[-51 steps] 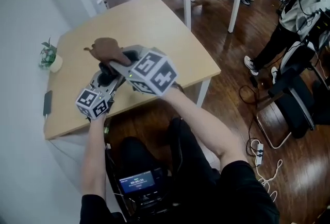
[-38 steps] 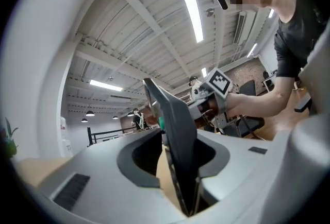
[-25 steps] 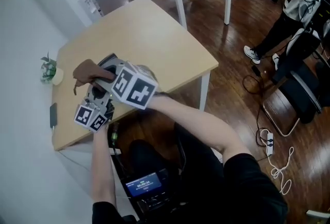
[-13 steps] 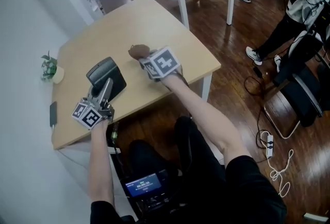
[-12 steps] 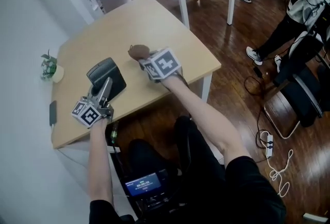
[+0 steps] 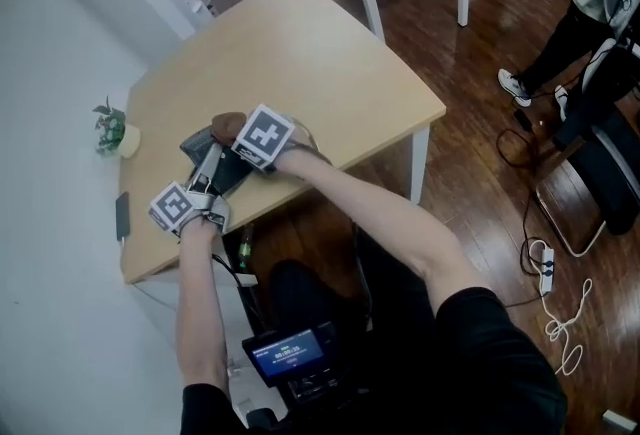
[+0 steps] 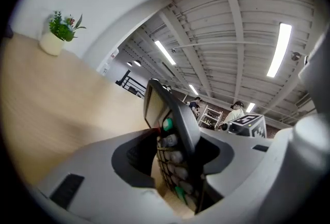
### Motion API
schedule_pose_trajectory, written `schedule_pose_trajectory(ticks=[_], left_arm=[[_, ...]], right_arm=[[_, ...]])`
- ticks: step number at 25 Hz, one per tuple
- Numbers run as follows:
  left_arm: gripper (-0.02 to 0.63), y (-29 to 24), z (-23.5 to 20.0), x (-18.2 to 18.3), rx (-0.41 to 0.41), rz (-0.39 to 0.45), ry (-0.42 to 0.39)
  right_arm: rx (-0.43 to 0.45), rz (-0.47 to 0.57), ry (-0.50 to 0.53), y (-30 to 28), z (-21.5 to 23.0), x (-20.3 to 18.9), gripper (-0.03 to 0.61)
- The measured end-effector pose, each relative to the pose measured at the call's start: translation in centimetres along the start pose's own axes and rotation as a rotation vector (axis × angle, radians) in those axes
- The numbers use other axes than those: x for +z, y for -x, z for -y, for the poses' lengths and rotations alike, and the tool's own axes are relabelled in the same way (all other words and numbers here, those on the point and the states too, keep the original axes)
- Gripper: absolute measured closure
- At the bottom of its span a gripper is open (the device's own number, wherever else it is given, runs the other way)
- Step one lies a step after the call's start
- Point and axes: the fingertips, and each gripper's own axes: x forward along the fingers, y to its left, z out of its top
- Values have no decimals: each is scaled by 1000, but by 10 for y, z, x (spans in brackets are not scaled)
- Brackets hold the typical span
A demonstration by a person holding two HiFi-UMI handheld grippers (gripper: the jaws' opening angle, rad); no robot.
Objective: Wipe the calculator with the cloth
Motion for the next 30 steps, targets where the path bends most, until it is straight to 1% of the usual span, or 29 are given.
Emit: schedule_pose_trajectory(ticks=[1, 2, 3, 4, 5, 7, 9, 10, 12, 14, 15, 18, 20, 21, 22, 23, 24, 26, 28, 30], left_arm=[[390, 0, 3, 0, 4, -9, 1], [367, -2, 8, 0, 2, -21, -5], [330, -7, 16, 0, -7, -35, -16], [281, -14, 24, 0, -16, -49, -28], [248, -22, 30, -1, -21, -65, -34], [213, -39, 41, -6, -32, -90, -27], [213, -55, 49, -14, -52, -113, -7], [213, -62, 53, -20, -63, -132, -6], [213, -73, 62, -32, -94, -174, -31], [215, -82, 69, -40, -124, -188, -33], [215, -84, 72, -42, -133, -189, -30], [215, -83, 77, -40, -164, -166, -10], [215, -74, 71, -28, -175, -114, 12], [215, -68, 64, -22, -165, -87, 41], [215, -62, 54, -18, -148, -68, 84], [215, -57, 44, -16, -132, -56, 131], [213, -55, 34, -16, -121, -51, 177], [219, -53, 23, -18, -129, -43, 266], [219, -58, 23, -20, -149, -48, 328], [219, -63, 20, -22, -141, -62, 353]], right_arm=[[23, -7, -19, -5, -2, -2, 520], [34, -17, -24, -8, -2, -4, 520], [36, -30, -23, -9, 0, -5, 520], [32, -44, -21, -10, 4, -7, 520], [24, -60, -22, -10, 9, -10, 520], [-3, -102, -31, -6, 26, -20, 520], [-47, -154, -26, 3, 45, -31, 520], [-76, -183, -7, 8, 55, -36, 520], [-134, -245, 72, 20, 70, -41, 520], [-176, -308, 157, 31, 81, -46, 522], [-192, -338, 181, 36, 87, -50, 522], [-271, -434, 246, 57, 111, -69, 522], [-359, -486, 278, 78, 134, -80, 522], [-397, -489, 268, 90, 146, -84, 522], [-417, -475, 233, 101, 154, -85, 522], [-412, -448, 179, 109, 157, -86, 522], [-384, -422, 117, 113, 154, -87, 522], [-306, -409, 26, 111, 135, -94, 522], [-234, -414, 12, 96, 112, -97, 522], [-180, -395, 26, 75, 93, -89, 522]])
